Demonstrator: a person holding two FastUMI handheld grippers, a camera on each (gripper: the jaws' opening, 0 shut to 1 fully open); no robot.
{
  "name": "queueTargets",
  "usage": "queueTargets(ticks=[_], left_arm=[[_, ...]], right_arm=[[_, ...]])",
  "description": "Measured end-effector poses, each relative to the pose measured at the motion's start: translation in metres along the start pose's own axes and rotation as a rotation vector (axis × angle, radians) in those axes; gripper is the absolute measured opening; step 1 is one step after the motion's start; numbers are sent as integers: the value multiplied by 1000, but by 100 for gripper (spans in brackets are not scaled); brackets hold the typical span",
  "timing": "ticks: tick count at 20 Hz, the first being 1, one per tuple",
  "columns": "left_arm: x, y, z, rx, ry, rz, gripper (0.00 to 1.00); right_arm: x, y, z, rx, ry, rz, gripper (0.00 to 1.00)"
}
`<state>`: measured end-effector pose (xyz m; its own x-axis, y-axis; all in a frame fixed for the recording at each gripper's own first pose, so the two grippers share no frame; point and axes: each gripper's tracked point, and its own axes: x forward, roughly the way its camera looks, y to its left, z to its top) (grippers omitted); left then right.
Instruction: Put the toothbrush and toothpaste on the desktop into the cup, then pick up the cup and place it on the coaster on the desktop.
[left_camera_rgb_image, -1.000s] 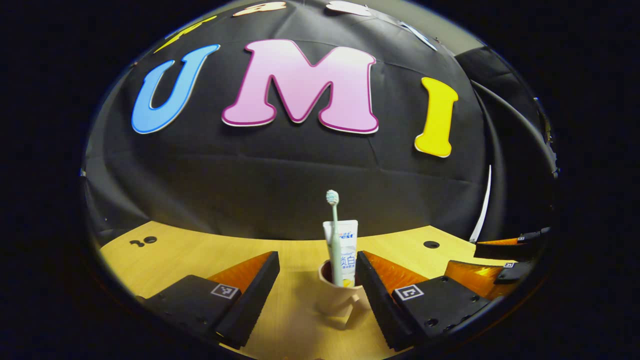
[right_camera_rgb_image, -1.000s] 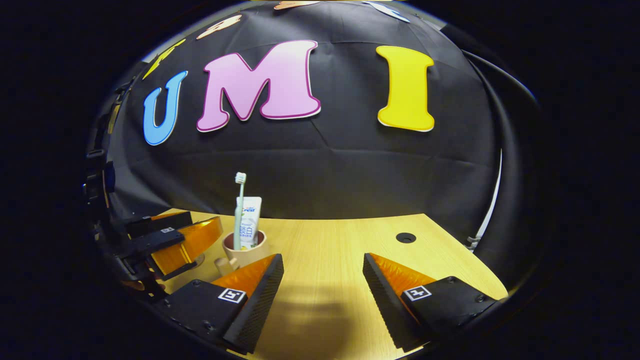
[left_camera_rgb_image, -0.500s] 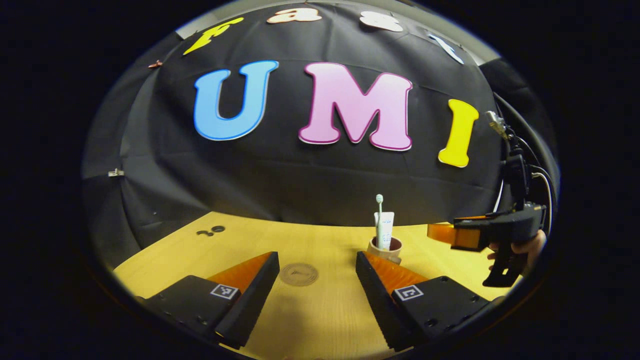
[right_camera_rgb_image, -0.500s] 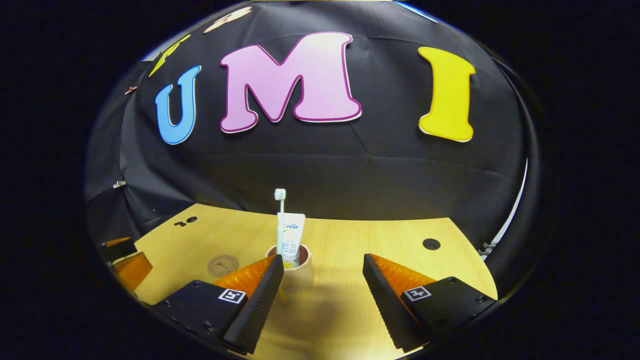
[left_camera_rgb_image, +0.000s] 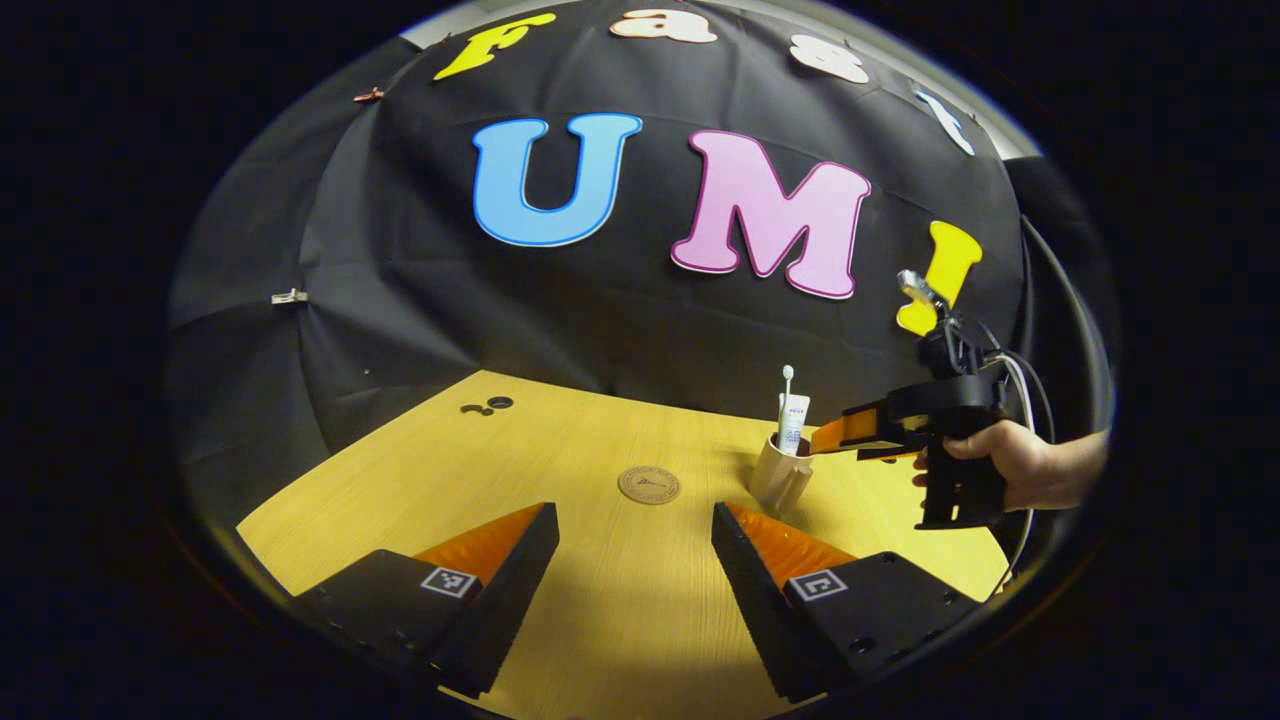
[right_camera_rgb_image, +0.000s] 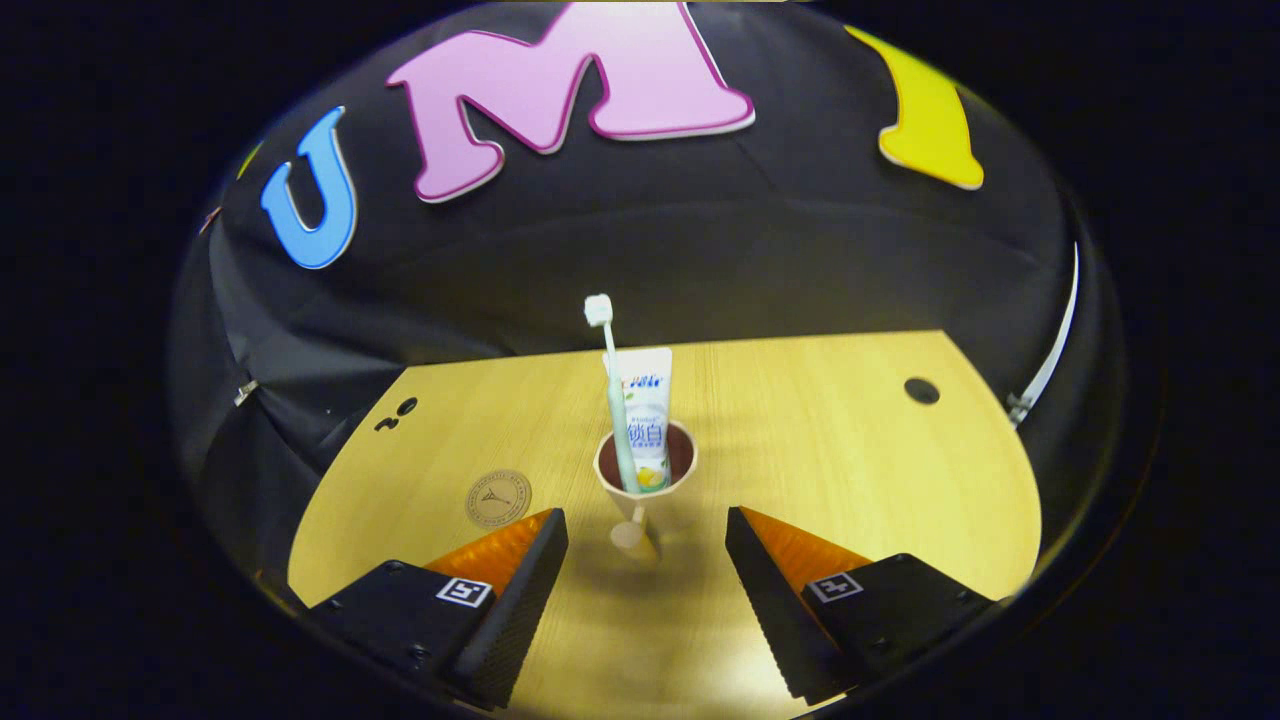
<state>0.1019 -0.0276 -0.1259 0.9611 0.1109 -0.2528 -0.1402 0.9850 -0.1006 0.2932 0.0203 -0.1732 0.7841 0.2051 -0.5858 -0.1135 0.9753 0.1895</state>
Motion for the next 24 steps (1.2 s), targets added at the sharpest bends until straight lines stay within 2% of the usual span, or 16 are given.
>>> queueTargets(ticks=[3,6,9,12,15,20,24], left_arm=[[-26,15,-1,-43,37,26,98],[-42,31,-6,-51,59,54,98],[-52,41,-17,-82,91,72,98],[-59,45,-25,-98,110,84,98],[-62,50,-30,-115,123,98,97],[-65,58,-40,-125,147,125,98],[-67,64,-51,-136,175,137,98]], right_arm=[[18,-4,-12,-48,113,-12,98],[30,-3,-9,-115,172,-30,98],[40,12,-13,-66,263,-12,98],[53,6,-25,-69,368,-56,98],[59,9,-41,85,491,-73,98],[83,-4,-50,144,569,-139,97],[96,-6,-52,154,576,-159,96]])
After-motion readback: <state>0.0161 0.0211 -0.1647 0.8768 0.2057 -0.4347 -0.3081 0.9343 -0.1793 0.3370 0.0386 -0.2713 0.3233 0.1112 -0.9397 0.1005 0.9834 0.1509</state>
